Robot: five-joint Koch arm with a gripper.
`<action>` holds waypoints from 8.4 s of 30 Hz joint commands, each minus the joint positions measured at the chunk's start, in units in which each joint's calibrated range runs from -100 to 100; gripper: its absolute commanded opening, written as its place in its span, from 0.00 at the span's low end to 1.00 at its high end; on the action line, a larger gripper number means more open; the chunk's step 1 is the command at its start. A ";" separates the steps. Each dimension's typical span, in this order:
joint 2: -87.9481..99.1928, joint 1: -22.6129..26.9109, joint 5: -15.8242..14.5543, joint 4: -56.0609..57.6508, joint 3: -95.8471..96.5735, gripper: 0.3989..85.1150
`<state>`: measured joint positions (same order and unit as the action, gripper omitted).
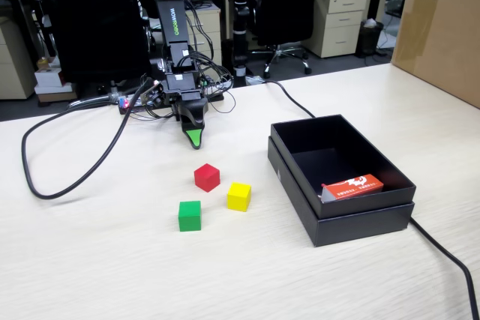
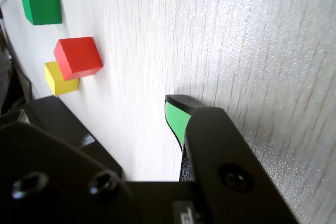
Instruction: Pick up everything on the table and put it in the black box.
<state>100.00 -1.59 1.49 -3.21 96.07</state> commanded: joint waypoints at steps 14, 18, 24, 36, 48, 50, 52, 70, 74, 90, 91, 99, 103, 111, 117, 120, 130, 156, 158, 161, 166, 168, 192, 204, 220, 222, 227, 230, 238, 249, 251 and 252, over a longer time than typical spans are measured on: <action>0.00 0.00 0.44 2.48 1.02 0.59; 0.00 0.00 0.44 2.48 1.11 0.59; 0.00 -0.05 0.49 2.48 1.02 0.59; 0.00 -0.05 0.44 2.48 1.02 0.59; 0.00 -0.05 0.49 2.48 1.02 0.59; 0.00 0.00 0.44 2.48 1.11 0.59; 0.00 0.05 0.49 2.48 1.02 0.58; -13.88 -1.37 0.05 20.19 -22.19 0.58; -26.39 -1.32 0.05 29.52 -35.78 0.57; -74.93 -0.73 0.44 50.86 -79.21 0.56; -76.42 -0.73 0.54 50.95 -79.76 0.56; -85.26 -0.68 0.54 52.93 -83.38 0.55; -88.81 -0.68 0.54 53.02 -84.83 0.52; -93.40 -0.78 0.00 55.96 -88.37 0.27; -93.17 -0.98 -0.59 56.39 -88.01 0.04; -89.04 -0.73 -0.68 56.91 -86.37 0.01; -66.09 13.24 -8.01 72.28 -110.94 0.00; -121.86 17.88 -11.77 72.28 -140.59 0.01; -123.24 17.83 -11.97 72.28 -140.23 0.05; -124.04 17.78 -12.01 72.28 -139.77 0.16; -119.33 17.48 -11.97 72.28 -138.87 0.38; -116.35 17.34 -11.97 72.28 -138.41 0.44; -99.83 3.27 -9.72 72.28 -129.62 0.55; -112.68 3.76 -10.50 72.28 -129.35 0.56; -123.35 3.42 -10.26 72.28 -132.43 0.46; -124.15 3.37 -10.31 72.37 -132.97 0.38; -125.07 3.37 -10.45 72.28 -133.25 0.17; -124.50 3.47 -10.70 72.28 -133.16 0.04; -104.30 5.18 -11.48 72.72 -127.17 0.01; -98.34 18.66 -13.82 74.36 -142.31 0.01; -104.42 18.75 -14.07 74.10 -142.77 0.01; -109.35 18.61 -14.07 74.10 -143.58 0.01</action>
<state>-7.83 16.97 -12.63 71.12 -42.13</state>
